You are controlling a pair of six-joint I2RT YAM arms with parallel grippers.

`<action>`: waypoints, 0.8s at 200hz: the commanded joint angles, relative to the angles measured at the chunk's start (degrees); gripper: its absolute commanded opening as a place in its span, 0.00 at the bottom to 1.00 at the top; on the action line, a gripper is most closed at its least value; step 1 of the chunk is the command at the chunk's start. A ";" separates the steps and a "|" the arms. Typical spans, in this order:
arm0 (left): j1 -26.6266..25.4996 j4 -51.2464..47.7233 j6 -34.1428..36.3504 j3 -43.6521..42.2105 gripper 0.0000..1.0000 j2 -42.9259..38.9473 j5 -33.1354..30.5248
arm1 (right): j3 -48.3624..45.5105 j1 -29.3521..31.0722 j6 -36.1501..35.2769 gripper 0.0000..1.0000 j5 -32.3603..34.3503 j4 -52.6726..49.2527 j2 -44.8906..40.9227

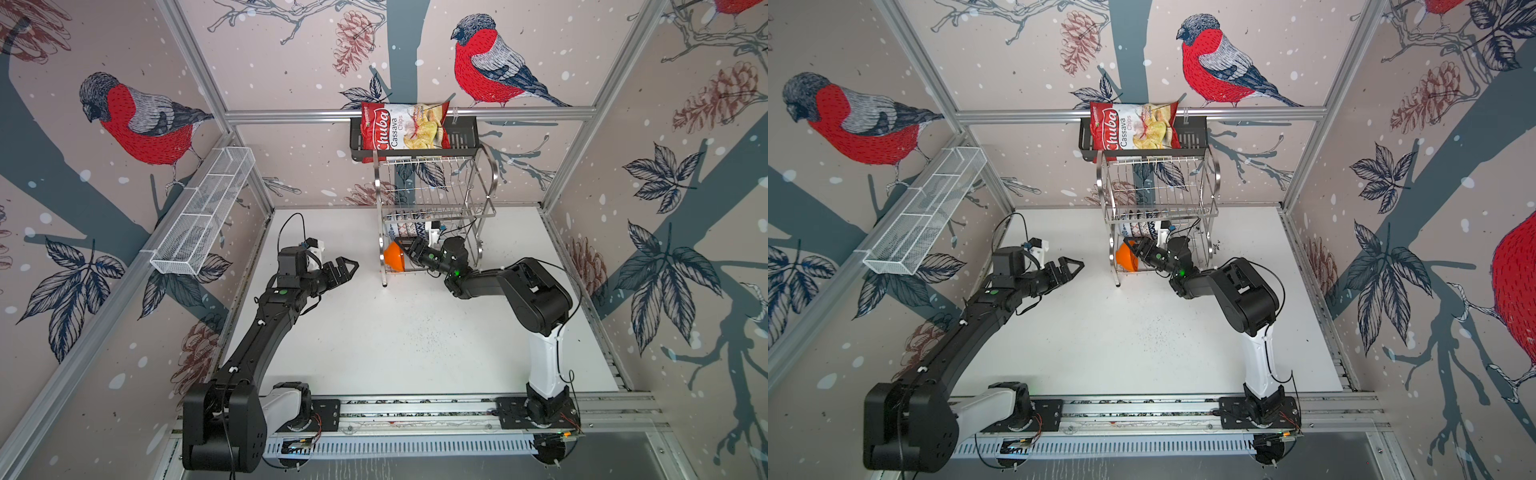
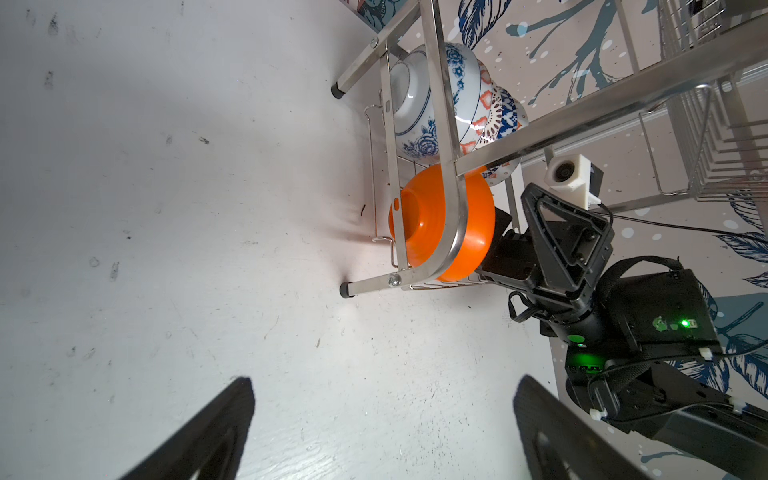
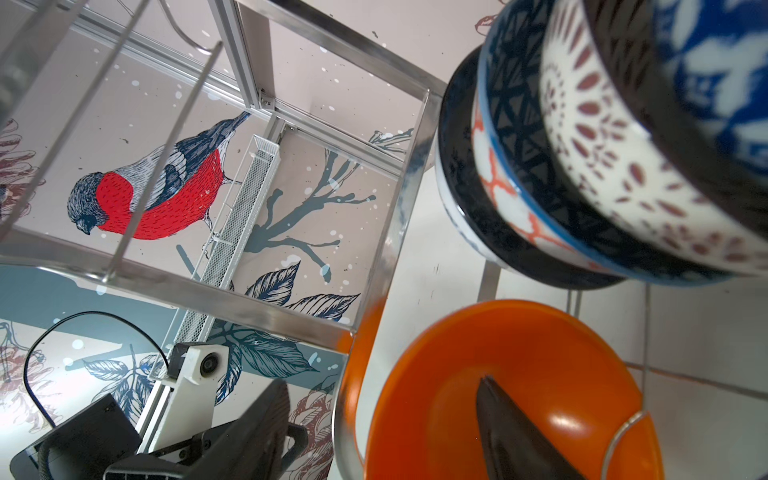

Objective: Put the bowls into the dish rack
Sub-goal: 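Settle the orange bowl upright between the rack wires with the right gripper, then open the right gripper and withdraw it from the orange bowl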

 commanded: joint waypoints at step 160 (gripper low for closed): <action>0.13 2.22 0.24 -0.03 0.98 -0.65 0.44 | -10.84 0.30 -1.67 1.00 2.60 5.20 -11.28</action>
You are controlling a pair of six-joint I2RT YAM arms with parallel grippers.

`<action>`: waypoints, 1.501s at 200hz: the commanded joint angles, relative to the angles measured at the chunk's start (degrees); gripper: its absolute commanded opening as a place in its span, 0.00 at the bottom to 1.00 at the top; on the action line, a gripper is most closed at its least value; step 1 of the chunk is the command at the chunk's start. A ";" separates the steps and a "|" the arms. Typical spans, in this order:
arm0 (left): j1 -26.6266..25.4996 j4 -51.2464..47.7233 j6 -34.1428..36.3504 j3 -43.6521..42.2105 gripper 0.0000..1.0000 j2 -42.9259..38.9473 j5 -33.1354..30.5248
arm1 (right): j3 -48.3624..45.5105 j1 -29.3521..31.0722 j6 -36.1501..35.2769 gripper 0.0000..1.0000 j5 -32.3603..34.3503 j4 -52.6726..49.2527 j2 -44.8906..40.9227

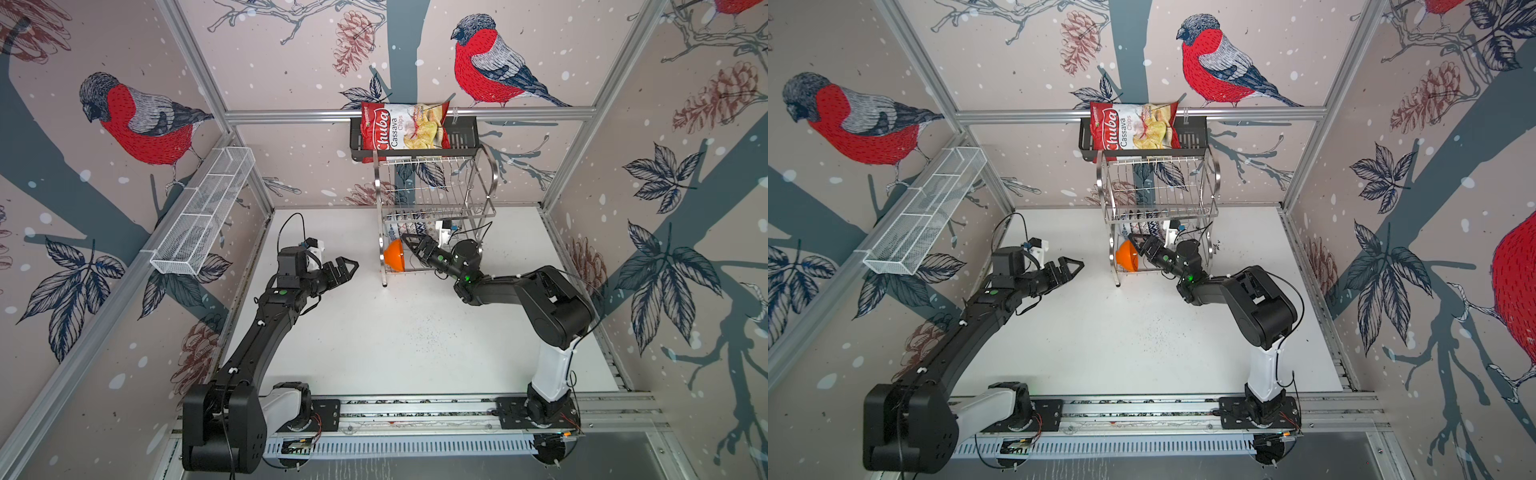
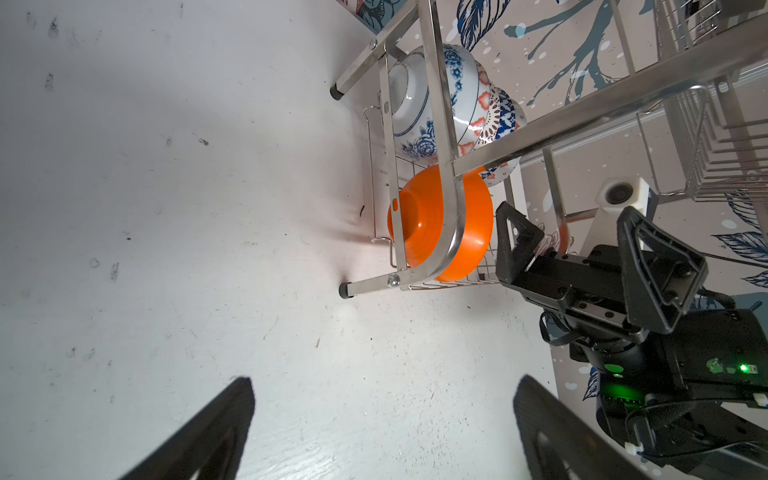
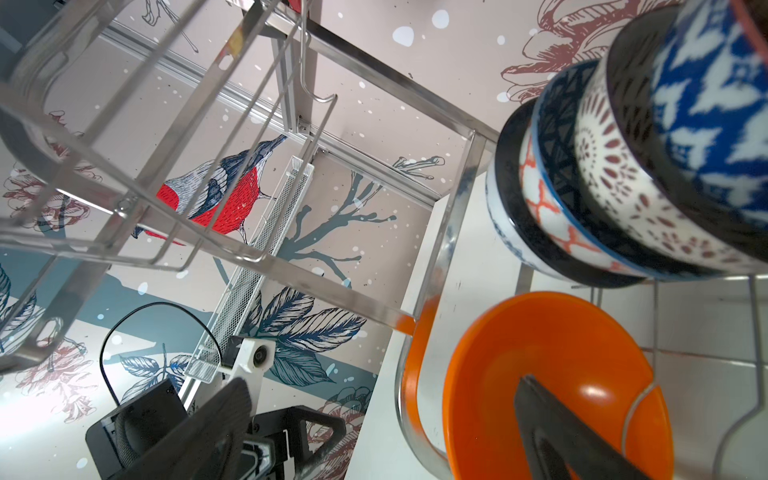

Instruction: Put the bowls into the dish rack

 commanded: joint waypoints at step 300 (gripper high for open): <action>-9.90 14.41 2.81 -2.07 0.97 -5.07 -33.01 | -14.52 -29.72 -34.40 0.99 35.17 -57.37 -45.87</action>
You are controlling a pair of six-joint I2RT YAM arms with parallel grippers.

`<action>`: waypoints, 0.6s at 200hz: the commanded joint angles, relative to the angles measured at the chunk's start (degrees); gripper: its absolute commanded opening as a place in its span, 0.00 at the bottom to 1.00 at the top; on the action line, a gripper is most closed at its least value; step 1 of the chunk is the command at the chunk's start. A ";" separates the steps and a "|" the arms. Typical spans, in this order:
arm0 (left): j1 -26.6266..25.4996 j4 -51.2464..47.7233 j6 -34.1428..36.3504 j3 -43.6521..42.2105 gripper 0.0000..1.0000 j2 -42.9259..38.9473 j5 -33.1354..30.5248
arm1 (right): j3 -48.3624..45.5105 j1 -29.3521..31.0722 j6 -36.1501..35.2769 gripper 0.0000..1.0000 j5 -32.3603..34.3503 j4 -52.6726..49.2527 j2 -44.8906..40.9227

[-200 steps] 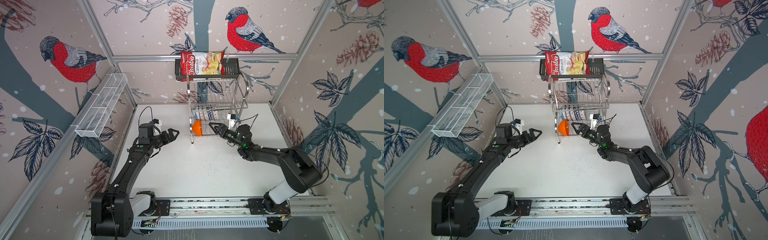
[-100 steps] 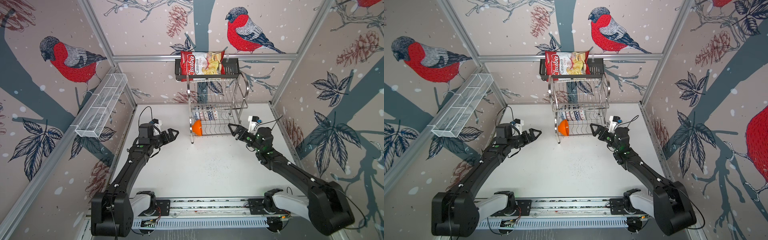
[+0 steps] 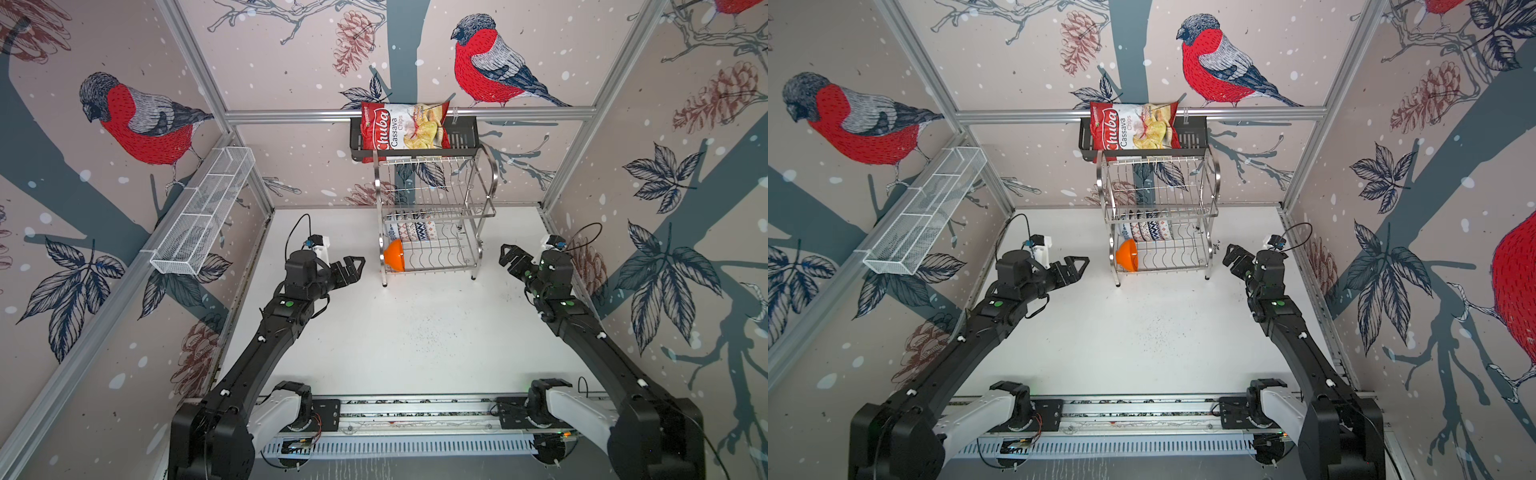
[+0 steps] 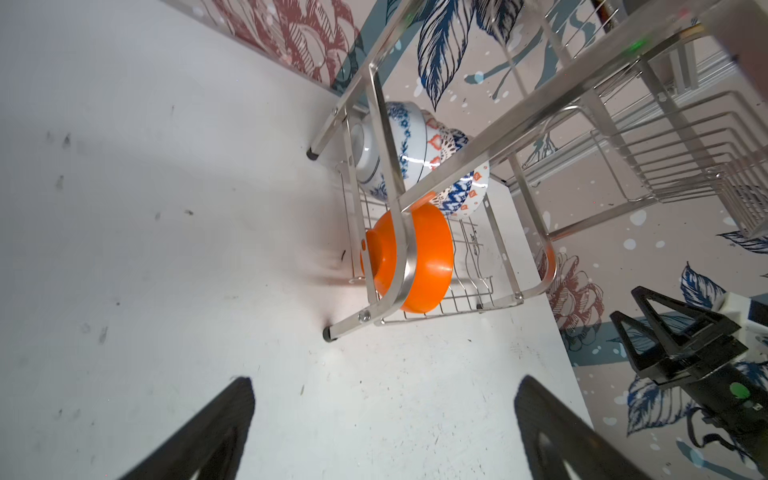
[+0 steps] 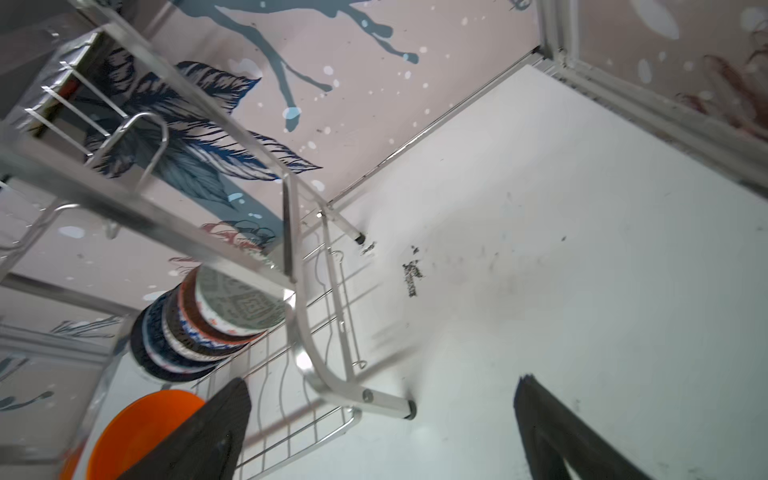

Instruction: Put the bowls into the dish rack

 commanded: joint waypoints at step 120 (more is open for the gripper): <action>3.64 58.08 28.70 -27.12 0.99 15.76 -44.24 | -22.80 -0.50 -19.17 1.00 25.62 46.02 7.92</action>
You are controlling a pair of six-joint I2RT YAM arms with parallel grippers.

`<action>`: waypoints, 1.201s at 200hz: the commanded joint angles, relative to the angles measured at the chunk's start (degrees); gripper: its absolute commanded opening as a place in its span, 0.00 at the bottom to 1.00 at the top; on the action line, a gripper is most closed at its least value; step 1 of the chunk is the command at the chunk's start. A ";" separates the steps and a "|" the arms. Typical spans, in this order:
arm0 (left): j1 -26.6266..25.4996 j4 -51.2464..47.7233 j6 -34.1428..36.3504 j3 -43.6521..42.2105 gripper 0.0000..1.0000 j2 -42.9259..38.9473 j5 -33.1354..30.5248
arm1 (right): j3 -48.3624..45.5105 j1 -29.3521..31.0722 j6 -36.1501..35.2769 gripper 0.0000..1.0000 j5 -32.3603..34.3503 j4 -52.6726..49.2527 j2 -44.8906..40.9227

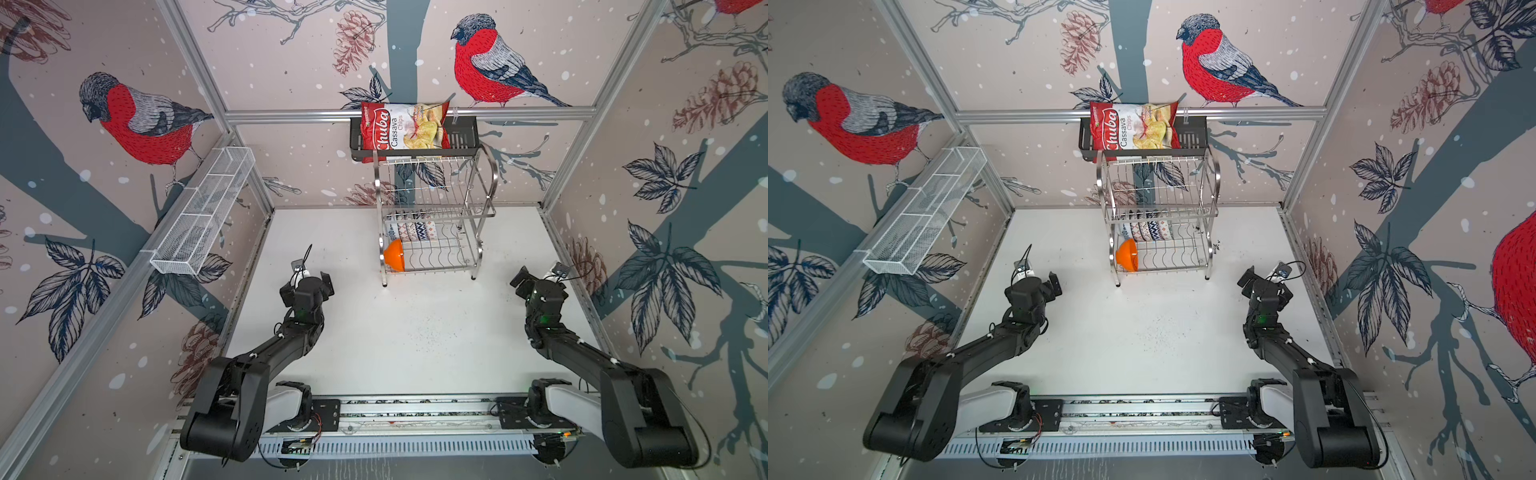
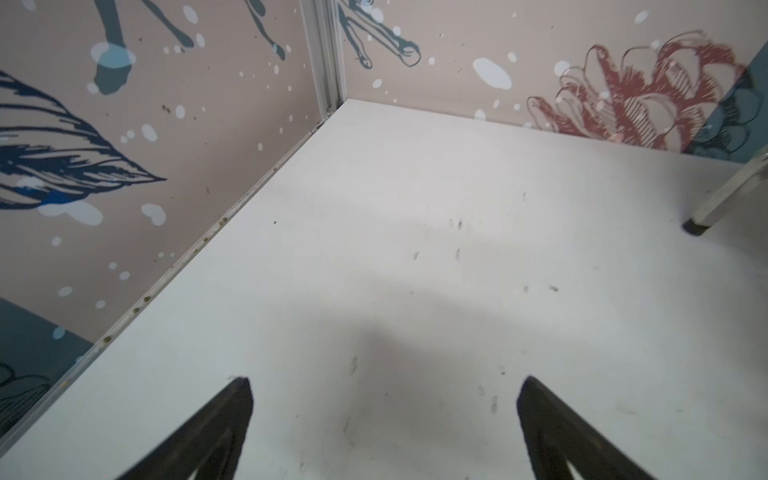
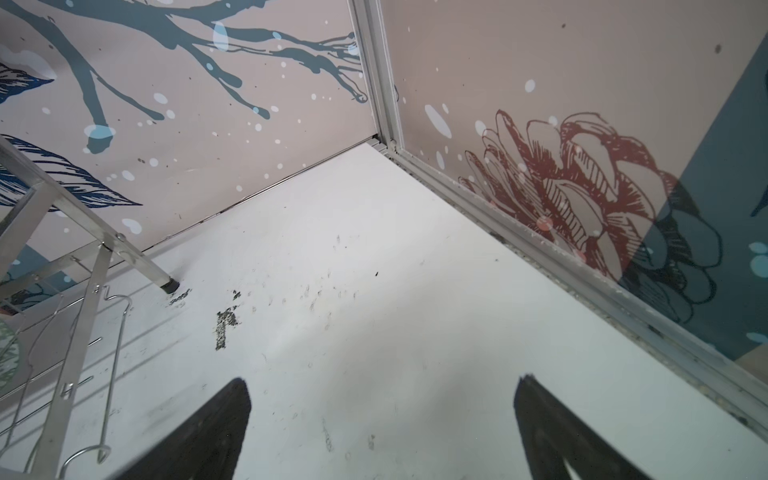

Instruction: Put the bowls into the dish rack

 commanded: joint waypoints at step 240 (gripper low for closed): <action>3.65 42.84 11.51 -4.09 1.00 17.79 8.92 | -2.20 -0.62 -10.33 1.00 -1.64 31.03 19.50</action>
